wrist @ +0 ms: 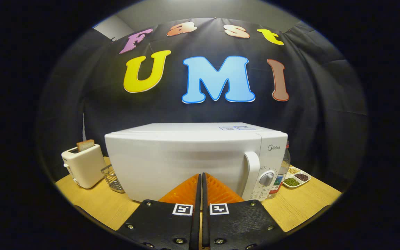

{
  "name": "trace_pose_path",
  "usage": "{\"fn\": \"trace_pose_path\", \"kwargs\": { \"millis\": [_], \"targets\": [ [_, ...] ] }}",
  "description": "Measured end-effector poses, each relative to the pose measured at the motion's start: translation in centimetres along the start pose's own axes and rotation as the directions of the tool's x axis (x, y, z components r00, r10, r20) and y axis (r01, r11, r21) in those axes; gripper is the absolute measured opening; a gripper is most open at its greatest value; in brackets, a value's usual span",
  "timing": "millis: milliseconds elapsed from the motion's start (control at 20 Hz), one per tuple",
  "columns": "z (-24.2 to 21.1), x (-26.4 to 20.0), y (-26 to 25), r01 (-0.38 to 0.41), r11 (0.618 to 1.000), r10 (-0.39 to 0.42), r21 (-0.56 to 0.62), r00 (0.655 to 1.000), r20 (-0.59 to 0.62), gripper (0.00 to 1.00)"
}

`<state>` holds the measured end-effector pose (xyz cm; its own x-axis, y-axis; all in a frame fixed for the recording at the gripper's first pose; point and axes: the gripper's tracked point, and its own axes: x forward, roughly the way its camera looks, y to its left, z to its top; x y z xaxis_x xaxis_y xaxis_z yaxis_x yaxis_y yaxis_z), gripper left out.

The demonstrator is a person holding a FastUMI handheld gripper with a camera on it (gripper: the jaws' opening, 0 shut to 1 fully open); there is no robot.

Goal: Open the microwave, put the food inside, and close the microwave door.

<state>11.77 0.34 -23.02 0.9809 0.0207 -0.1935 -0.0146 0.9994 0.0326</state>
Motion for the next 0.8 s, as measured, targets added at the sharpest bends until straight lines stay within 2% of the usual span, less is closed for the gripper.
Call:
{"fn": "trace_pose_path", "kwargs": {
  "millis": [200,500,800],
  "targets": [
    [3.9,-5.5,-0.7,-0.011,0.999,0.009,0.04,1.0,0.028,0.03],
    [10.7,-12.5,-0.9,-0.018,1.0,0.018,-0.002,0.995,0.1,0.03],
    [17.2,-18.0,-1.1,0.014,1.0,-0.011,-0.011,0.983,0.182,0.03]
  ]
}}
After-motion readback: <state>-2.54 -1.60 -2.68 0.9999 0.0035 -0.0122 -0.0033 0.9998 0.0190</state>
